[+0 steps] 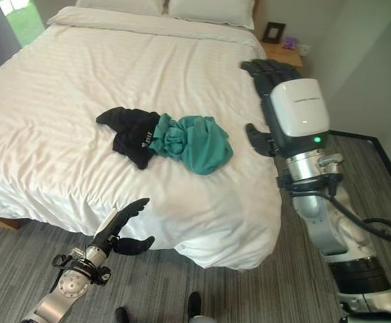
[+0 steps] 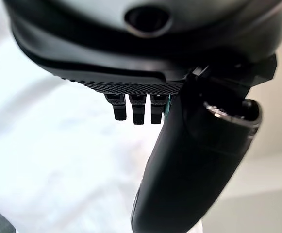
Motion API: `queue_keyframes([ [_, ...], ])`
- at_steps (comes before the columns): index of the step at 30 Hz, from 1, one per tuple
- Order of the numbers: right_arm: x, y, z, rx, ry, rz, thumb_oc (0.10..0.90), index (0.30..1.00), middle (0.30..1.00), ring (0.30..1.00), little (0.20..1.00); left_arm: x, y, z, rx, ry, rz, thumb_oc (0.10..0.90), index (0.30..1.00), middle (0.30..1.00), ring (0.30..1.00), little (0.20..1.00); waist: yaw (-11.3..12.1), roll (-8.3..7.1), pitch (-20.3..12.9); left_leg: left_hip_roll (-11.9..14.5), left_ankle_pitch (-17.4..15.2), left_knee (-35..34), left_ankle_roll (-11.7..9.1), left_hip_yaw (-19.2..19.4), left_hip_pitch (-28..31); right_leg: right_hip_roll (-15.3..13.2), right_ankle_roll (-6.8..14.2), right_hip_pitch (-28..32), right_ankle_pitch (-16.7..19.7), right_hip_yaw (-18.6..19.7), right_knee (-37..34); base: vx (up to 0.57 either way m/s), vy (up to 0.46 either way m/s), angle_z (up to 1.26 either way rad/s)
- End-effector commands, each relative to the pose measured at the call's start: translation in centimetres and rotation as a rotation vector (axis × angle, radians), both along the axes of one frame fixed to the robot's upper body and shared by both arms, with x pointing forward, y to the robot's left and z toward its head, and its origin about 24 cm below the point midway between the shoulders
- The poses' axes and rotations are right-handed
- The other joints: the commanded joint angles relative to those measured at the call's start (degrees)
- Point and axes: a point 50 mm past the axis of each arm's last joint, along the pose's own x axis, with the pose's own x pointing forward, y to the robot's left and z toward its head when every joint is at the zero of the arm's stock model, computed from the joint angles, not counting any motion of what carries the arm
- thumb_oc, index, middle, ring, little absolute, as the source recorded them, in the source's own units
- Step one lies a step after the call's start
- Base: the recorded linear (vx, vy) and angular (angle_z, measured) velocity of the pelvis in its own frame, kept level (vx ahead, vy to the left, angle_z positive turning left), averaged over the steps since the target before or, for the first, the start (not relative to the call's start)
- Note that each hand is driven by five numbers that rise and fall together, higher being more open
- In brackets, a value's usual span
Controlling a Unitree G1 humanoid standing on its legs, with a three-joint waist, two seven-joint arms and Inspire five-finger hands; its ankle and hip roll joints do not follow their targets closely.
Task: Pick up bed clothes into laundry basket.
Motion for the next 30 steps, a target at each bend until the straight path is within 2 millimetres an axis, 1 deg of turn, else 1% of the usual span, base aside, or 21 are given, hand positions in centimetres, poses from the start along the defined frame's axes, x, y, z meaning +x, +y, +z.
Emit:
queue_keyframes([
  [1, 1.4, -1.0, 3.2, 0.098, -0.115, -0.023, 0.8, 0.9, 0.9, 0.9, 0.9, 0.9, 1.8, 2.5, -0.025, -0.134, 0.05, 0.8, 0.9, 0.9, 0.9, 0.9, 3.23, -3.6, -3.99, -1.17, -3.98, 0.09, -1.3, 0.78, 0.92, -7.52, 8.78, 3.84, -2.07, -1.75, 0.21, 0.1, -0.049, 0.21],
  [2, 1.6, -1.5, 2.9, 0.104, -0.093, -0.045, 0.8, 0.9, 0.9, 0.9, 0.9, 0.7, 2.0, 2.2, -0.023, -0.119, 0.06, 0.8, 0.9, 0.9, 0.9, 0.9, 3.62, -3.58, -3.98, -1.09, -3.87, 0.09, -1.45, 0.63, 0.78, -7.49, 8.75, 3.91, -2.23, -2.06, 0.21, 0.1, -0.054, 0.25],
  [3, 2.3, -2.3, 2.3, 0.103, -0.042, -0.083, 0.8, 0.9, 0.9, 0.9, 0.9, 0.2, 2.3, 1.4, -0.023, -0.086, 0.079, 0.8, 0.9, 0.9, 0.9, 0.9, 4.77, -3.38, -3.74, -0.85, -3.45, 0.09, -1.91, 0.1, 0.18, -7.42, 8.68, 3.84, -2.71, -2.92, 0.21, 0.06, -0.035, 0.19],
  [6, 2.9, -2.5, 2.0, 0.099, -0.013, -0.094, 0.8, 0.9, 0.9, 0.9, 0.9, 0.0, 2.5, 1.0, -0.039, -0.065, 0.096, 0.8, 0.9, 0.9, 0.9, 0.9, 5.12, -3.07, -3.6, -0.69, -3.05, 0.09, -2.19, -0.3, -0.41, -7.35, 8.62, 3.74, -2.91, -3.47, 0.21, 0.03, -0.026, 0.21],
  [7, 3.5, -3.2, 1.7, 0.072, 0.033, -0.134, 0.8, 0.9, 0.9, 0.9, 0.9, -0.5, 2.7, 0.2, -0.047, -0.026, 0.118, 0.8, 0.9, 0.9, 0.9, 0.9, 6.08, -2.78, -3.2, -0.48, -2.5, 0.09, -2.58, -0.91, -1.38, -7.25, 8.57, 3.5, -3.25, -4.25, 0.21, 0.01, -0.022, 0.19],
  [8, 3.5, -3.1, 1.7, 0.071, 0.032, -0.132, 0.8, 0.9, 0.9, 0.9, 0.9, -0.4, 2.7, 0.2, -0.049, -0.027, 0.119, 0.8, 0.9, 0.9, 0.9, 0.9, 5.95, -2.72, -3.22, -0.47, -2.49, 0.09, -2.58, -0.95, -1.43, -7.24, 8.56, 3.48, -3.25, -4.28, 0.21, 0.01, -0.027, 0.14],
  [10, 4.2, -4.1, 1.2, 0.061, 0.073, -0.185, 0.8, 0.9, 0.9, 0.9, 0.9, -0.7, 2.8, -0.5, -0.049, 0.002, 0.132, 0.8, 0.9, 0.9, 0.9, 0.9, 7.03, -2.35, -2.49, -0.31, -1.91, 0.09, -2.95, -1.54, -2.68, -7.17, 8.48, 3.08, -3.45, -4.85, 0.21, -0.03, -0.025, 0.22],
  [11, 4.6, -5.0, 1.5, 0.058, 0.085, -0.233, 0.8, 0.9, 0.9, 0.9, 0.9, -0.9, 3.1, -0.9, -0.041, 0.02, 0.141, 0.8, 0.9, 0.9, 0.9, 0.9, 8.08, -1.95, -1.53, -0.17, -1.18, 0.09, -3.28, -2.28, -4.21, -7.16, 8.38, 2.41, -3.46, -5.47, 0.21, -0.05, -0.026, 0.22],
  [13, 4.8, -5.3, 1.8, 0.054, 0.084, -0.256, 0.8, 0.9, 0.9, 0.9, 0.9, -0.9, 3.1, -1.0, -0.046, 0.02, 0.146, 0.8, 0.9, 0.9, 0.9, 0.9, 8.3, -1.59, -1.2, -0.14, -0.82, 0.09, -3.41, -2.79, -5.34, -7.08, 8.32, 1.73, -3.5, -5.78, 0.21, -0.06, -0.016, 0.19],
  [15, 5.1, -6.8, 2.2, 0.083, 0.078, -0.336, 0.8, 0.9, 0.9, 0.9, 0.9, -0.8, 3.2, -1.4, -0.051, 0.037, 0.161, 0.8, 0.9, 0.9, 0.9, 0.9, 9.62, -0.82, 0.24, 0.02, 0.27, 0.09, -3.95, -4.09, -8.18, -6.88, 8.22, -0.3, -3.55, -6.38, 0.21, -0.09, -0.028, 0.28],
  [17, 5.2, -7.3, 2.4, 0.093, 0.08, -0.36, 0.8, 0.9, 0.9, 0.9, 0.9, -0.6, 3.1, -1.4, -0.054, 0.034, 0.159, 0.8, 0.9, 0.9, 0.9, 0.9, 9.73, -0.5, 0.66, 0.07, 0.8, 0.09, -4.16, -4.59, -9.52, -6.81, 8.16, -1.11, -3.57, -6.72, 0.21, -0.07, -0.024, 0.37],
  [18, 5.1, -8.3, 2.9, 0.099, 0.081, -0.412, 0.8, 0.9, 0.9, 0.9, 0.9, -0.4, 3.1, -1.6, -0.047, 0.041, 0.162, 0.8, 0.9, 0.9, 0.9, 0.9, 10.13, 0.09, 1.39, -0.01, 1.51, 0.09, -4.65, -5.64, -11.91, -6.79, 8.04, -2.87, -3.43, -7.14, 0.21, -0.09, -0.027, 0.42],
  [20, 5.2, -8.5, 3.3, 0.104, 0.074, -0.428, 0.8, 0.9, 0.9, 0.9, 0.9, -0.2, 3.1, -1.9, -0.038, 0.05, 0.17, 0.8, 0.9, 0.9, 0.9, 0.9, 10.17, 0.38, 1.76, -0.03, 1.79, 0.09, -4.89, -5.82, -12.93, -6.77, 8.02, -3.62, -3.4, -7.25, 0.21, -0.06, -0.015, 0.23],
  [21, 5.1, -9.0, 3.1, 0.119, 0.086, -0.454, 0.8, 0.9, 0.9, 0.9, 0.9, -0.3, 3.2, -2.5, -0.024, 0.073, 0.181, 0.8, 0.9, 0.9, 0.9, 0.9, 10.15, 0.71, 2.06, 0.02, 2.13, 0.09, -5.08, -5.96, -13.78, -6.76, 7.98, -4.36, -3.35, -7.25, 0.21, -0.04, 0.009, 0.12],
  [24, 5.2, -9.9, 3.0, 0.22, 0.101, -0.501, 0.8, 0.9, 0.9, 0.9, 0.9, -1.0, 3.7, -5.8, 0.021, 0.216, 0.267, 0.8, 0.9, 0.9, 0.9, 0.9, 9.84, 1.99, 3.44, 0.39, 3.32, 0.09, -5.9, -6.06, -17.12, -7.03, 8.06, -7.72, -2.84, -6.74, 0.21, -0.06, 0.034, 0.09],
  [25, 5.3, -9.9, 3.1, 0.218, 0.098, -0.5, 0.8, 0.9, 0.9, 0.9, 0.9, -0.9, 3.6, -5.8, 0.018, 0.213, 0.267, 0.8, 0.9, 0.9, 0.9, 0.9, 9.82, 2.08, 3.34, 0.41, 3.35, 0.09, -5.91, -6.03, -17.35, -7.02, 8.04, -7.98, -2.81, -6.69, 0.21, -0.04, 0.027, -0.03],
  [26, 5.4, -9.9, 2.5, 0.254, 0.123, -0.501, 0.566, 0.549, 0.549, 0.549, 0.549, -1.5, 3.9, -7.0, 0.013, 0.275, 0.319, 0.8, 0.9, 0.9, 0.9, 0.9, 9.62, 2.35, 3.75, 0.44, 3.58, 0.09, -6.05, -5.88, -17.97, -7.06, 8.16, -8.71, -2.66, -6.58, 0.21, -0.03, 0.008, -0.04],
  [27, 5.5, -10.0, 0.6, 0.306, 0.194, -0.51, 0.4, 0.3, 0.3, 0.3, 0.3, -3.0, 4.6, -9.3, -0.003, 0.411, 0.432, 0.8, 0.9, 0.9, 0.9, 0.9, 9.04, 2.65, 4.13, 0.56, 3.42, 0.09, -6.31, -5.65, -18.6, -7.02, 8.14, -9.68, -2.86, -6.06, 0.21, -0.04, 0.01, -0.03],
  [28, 5.5, -10.0, 0.7, 0.305, 0.192, -0.509, 0.4, 0.3, 0.3, 0.3, 0.3, -2.9, 4.6, -9.3, -0.004, 0.409, 0.432, 0.8, 0.9, 0.9, 0.9, 0.9, 9.0, 2.67, 4.1, 0.54, 3.67, 0.09, -6.24, -5.68, -18.87, -7.04, 8.1, -9.93, -2.63, -6.07, 0.21, -0.02, 0.016, -0.04],
  [29, 6.0, -9.0, -0.4, 0.339, 0.223, -0.465, 0.4, 0.3, 0.3, 0.3, 0.3, -4.9, 5.6, -11.1, -0.019, 0.541, 0.566, 0.8, 0.9, 0.9, 0.9, 0.9, 8.22, 2.85, 4.26, 0.58, 3.21, 0.09, -6.23, -5.31, -18.46, -7.06, 8.03, -9.94, -2.94, -5.33, 0.21, -0.02, 0.018, -0.04],
  [30, 6.0, -9.0, -0.4, 0.339, 0.222, -0.465, 0.4, 0.3, 0.3, 0.3, 0.3, -4.9, 5.6, -11.1, -0.019, 0.54, 0.566, 0.8, 0.9, 0.9, 0.9, 0.9, 8.21, 2.83, 4.25, 0.55, 3.44, 0.09, -6.17, -5.33, -18.67, -7.07, 8.01, -10.14, -2.73, -5.33, 0.21, 0.0, 0.014, -0.06],
])
